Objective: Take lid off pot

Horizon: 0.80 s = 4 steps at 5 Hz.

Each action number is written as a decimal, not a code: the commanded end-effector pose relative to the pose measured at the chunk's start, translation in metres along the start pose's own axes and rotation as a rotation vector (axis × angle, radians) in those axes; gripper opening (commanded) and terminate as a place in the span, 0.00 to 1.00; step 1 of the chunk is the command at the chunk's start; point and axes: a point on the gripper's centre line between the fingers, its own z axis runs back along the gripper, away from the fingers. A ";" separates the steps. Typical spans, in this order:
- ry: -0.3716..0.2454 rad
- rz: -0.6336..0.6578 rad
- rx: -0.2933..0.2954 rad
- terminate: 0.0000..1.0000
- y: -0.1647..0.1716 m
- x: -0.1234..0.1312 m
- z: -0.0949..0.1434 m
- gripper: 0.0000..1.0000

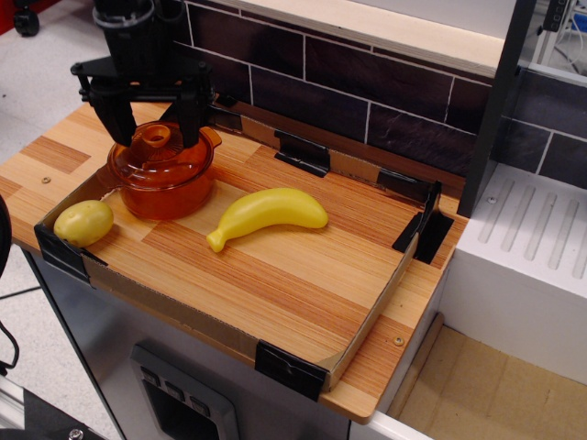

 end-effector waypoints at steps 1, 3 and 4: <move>-0.031 -0.002 0.001 0.00 -0.001 0.010 0.004 0.00; -0.017 0.001 -0.008 0.00 0.000 0.014 0.009 0.00; -0.013 0.001 -0.017 0.00 0.001 0.015 0.022 0.00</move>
